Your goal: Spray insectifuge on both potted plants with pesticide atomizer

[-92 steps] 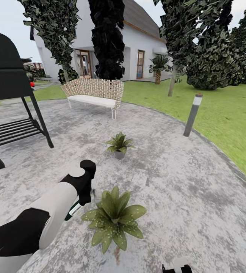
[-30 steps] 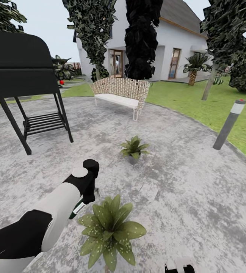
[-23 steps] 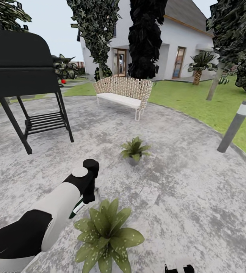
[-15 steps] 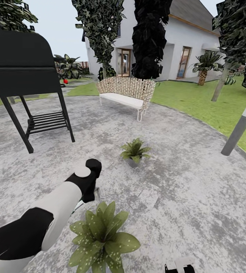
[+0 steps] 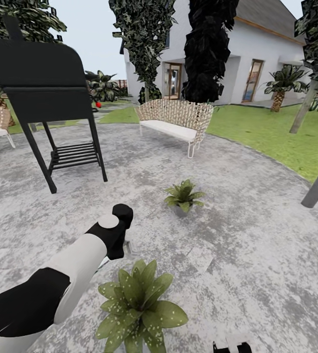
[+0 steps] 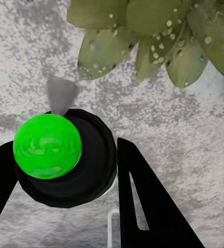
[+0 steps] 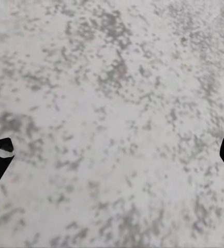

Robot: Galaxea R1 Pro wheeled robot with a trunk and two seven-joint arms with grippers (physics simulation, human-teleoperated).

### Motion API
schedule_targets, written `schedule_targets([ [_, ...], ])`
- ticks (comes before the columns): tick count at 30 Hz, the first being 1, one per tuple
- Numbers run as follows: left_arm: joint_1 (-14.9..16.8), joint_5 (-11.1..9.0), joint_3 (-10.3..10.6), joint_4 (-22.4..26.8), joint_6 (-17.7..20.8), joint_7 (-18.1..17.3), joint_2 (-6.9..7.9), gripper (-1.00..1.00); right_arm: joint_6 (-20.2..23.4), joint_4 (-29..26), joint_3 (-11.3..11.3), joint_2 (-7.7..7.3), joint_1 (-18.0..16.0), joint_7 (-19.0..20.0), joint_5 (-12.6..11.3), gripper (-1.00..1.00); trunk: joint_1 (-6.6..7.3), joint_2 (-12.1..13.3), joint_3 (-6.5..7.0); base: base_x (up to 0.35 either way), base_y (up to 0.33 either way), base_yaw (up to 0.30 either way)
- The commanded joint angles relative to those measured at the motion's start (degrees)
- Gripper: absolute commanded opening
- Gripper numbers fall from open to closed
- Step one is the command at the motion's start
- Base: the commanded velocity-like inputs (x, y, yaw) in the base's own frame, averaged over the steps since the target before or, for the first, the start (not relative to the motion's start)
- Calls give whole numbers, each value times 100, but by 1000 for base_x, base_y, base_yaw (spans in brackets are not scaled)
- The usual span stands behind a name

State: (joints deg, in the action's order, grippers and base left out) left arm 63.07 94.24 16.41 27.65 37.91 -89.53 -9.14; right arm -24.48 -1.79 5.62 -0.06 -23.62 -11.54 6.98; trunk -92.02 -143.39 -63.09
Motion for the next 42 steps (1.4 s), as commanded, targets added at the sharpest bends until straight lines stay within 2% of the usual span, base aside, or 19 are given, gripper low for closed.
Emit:
schedule_targets([
  [1,5,34,16,3,61,-47,0,-100,5,4,44,-1,-2,-59,49,100,1,-2,-5,0,-210,41],
  [12,12,36,12,3,69,-47,0,-100,5,4,44,6,-2,-59,49,100,1,-2,-12,150,-246,27],
  [23,4,40,11,10,74,-47,-5,-100,5,4,44,32,-2,-59,49,100,1,-2,-50,129,-275,245],
  [35,8,42,11,12,77,-47,-9,-100,5,4,44,32,-2,-59,49,100,1,-2,-78,7,-299,262],
  [42,9,50,11,12,137,-47,-9,-100,5,4,44,32,-2,-59,49,100,1,-2,-83,0,-300,79],
])
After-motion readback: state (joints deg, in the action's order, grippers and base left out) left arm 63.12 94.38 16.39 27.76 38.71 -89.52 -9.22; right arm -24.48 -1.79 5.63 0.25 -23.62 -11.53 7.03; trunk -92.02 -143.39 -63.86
